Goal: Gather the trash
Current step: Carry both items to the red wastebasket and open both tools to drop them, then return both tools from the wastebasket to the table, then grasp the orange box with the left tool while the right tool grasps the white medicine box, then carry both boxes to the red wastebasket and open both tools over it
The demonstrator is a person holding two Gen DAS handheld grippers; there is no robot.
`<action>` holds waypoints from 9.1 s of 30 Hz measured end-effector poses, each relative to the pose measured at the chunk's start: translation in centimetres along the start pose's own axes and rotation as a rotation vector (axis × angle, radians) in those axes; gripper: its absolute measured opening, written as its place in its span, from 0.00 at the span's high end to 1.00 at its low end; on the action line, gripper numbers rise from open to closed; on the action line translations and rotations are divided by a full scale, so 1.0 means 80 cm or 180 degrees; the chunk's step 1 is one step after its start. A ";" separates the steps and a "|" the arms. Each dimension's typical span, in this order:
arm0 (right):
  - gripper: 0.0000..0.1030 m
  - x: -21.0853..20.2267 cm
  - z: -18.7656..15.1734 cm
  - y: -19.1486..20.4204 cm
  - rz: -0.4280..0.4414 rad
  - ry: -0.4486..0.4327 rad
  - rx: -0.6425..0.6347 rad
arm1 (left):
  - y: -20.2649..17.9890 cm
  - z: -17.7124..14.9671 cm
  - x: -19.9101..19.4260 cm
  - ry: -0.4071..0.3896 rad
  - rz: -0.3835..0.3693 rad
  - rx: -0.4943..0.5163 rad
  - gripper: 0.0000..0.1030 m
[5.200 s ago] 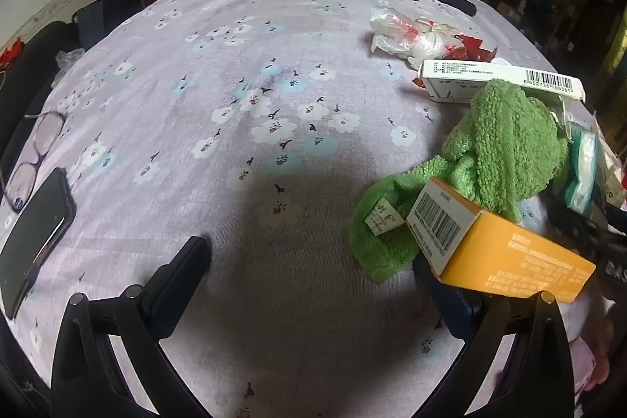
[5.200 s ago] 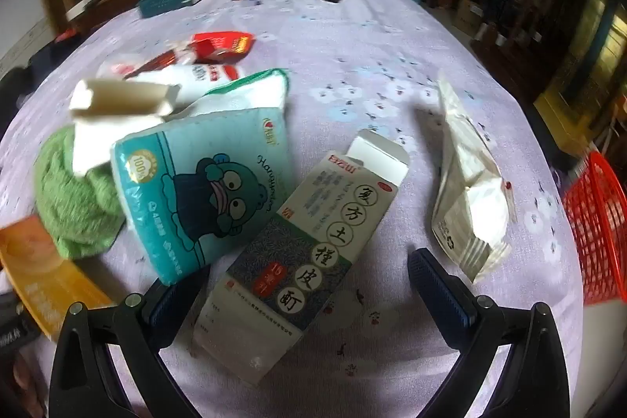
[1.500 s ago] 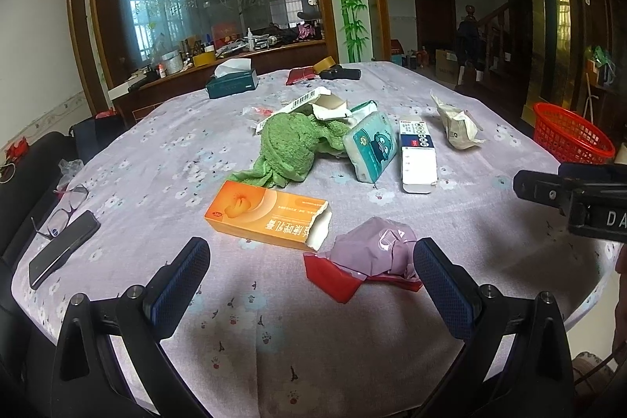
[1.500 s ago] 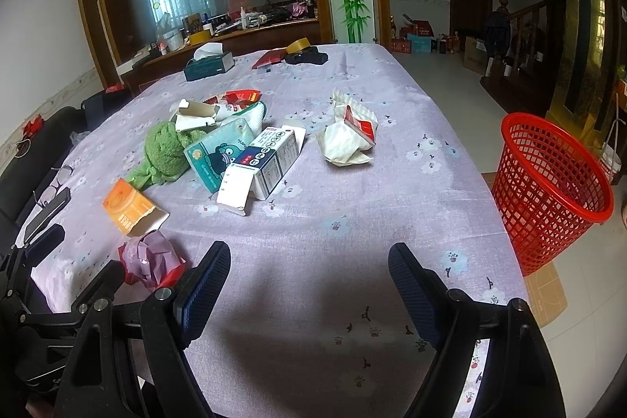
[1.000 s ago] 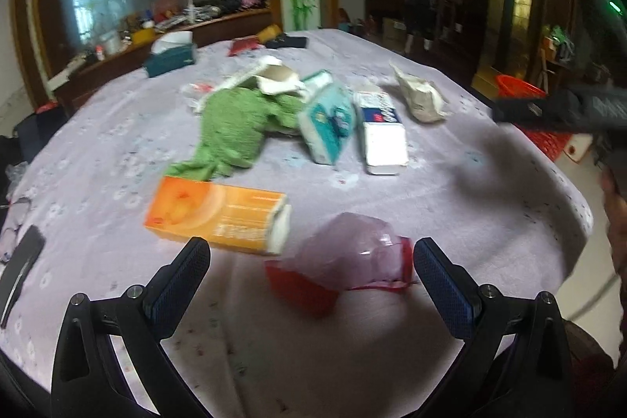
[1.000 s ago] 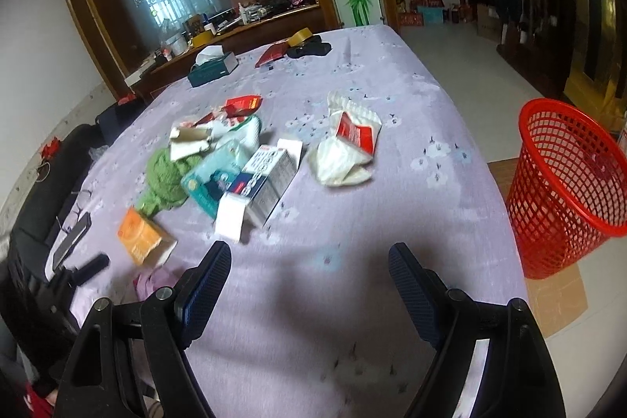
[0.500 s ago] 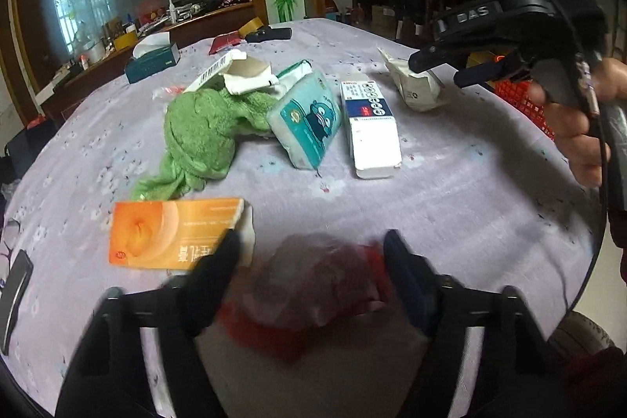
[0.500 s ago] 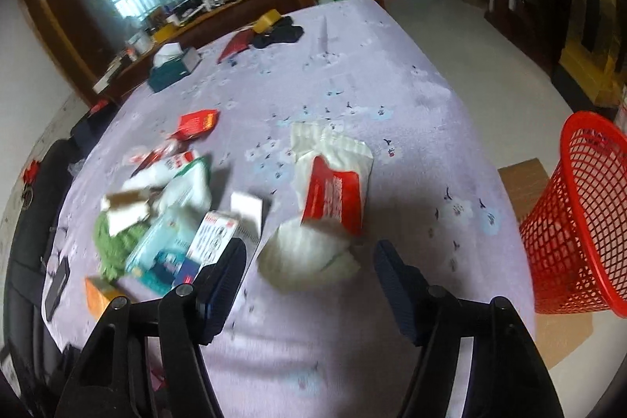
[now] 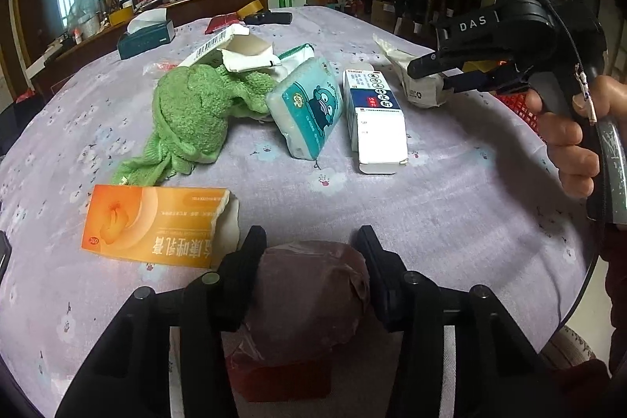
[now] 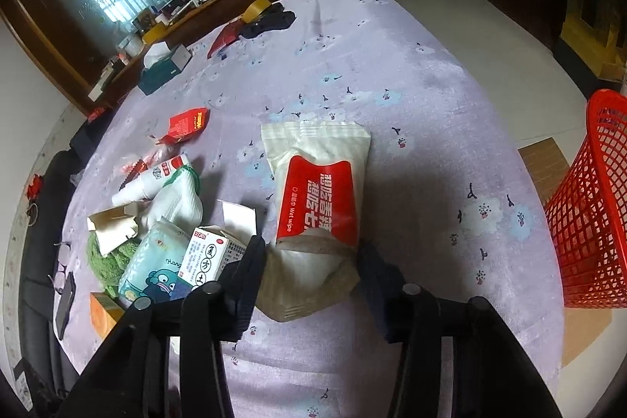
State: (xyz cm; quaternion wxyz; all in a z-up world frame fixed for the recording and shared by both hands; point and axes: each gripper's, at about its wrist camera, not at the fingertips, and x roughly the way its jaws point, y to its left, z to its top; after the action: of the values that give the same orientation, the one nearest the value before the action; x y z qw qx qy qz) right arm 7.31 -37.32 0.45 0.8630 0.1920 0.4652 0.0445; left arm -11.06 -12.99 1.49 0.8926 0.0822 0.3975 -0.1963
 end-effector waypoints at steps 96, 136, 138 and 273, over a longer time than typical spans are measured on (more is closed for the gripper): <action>0.51 -0.158 0.015 -0.407 -0.2630 -0.1003 0.1223 | -0.160 0.185 0.021 -0.0317 -0.0830 0.0124 0.33; 0.29 0.009 -0.045 0.104 -0.0121 0.0093 -0.0616 | 0.182 -0.002 -0.044 -0.0055 0.0122 -0.1893 0.28; 0.35 0.006 -0.046 0.105 -0.0214 0.0035 -0.0708 | 0.180 -0.002 -0.041 -0.0017 0.0114 -0.1917 0.28; 0.65 -0.184 -0.109 -0.011 -0.0843 -0.1284 -0.0463 | -0.043 0.105 -0.043 -0.0788 0.0118 -0.0286 0.51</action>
State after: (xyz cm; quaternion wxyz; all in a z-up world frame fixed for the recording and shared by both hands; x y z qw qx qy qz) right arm -8.25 -39.37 7.37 0.9482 0.0718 0.3002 -0.0748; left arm -8.87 -17.71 9.72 0.9411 0.0247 0.2910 -0.1704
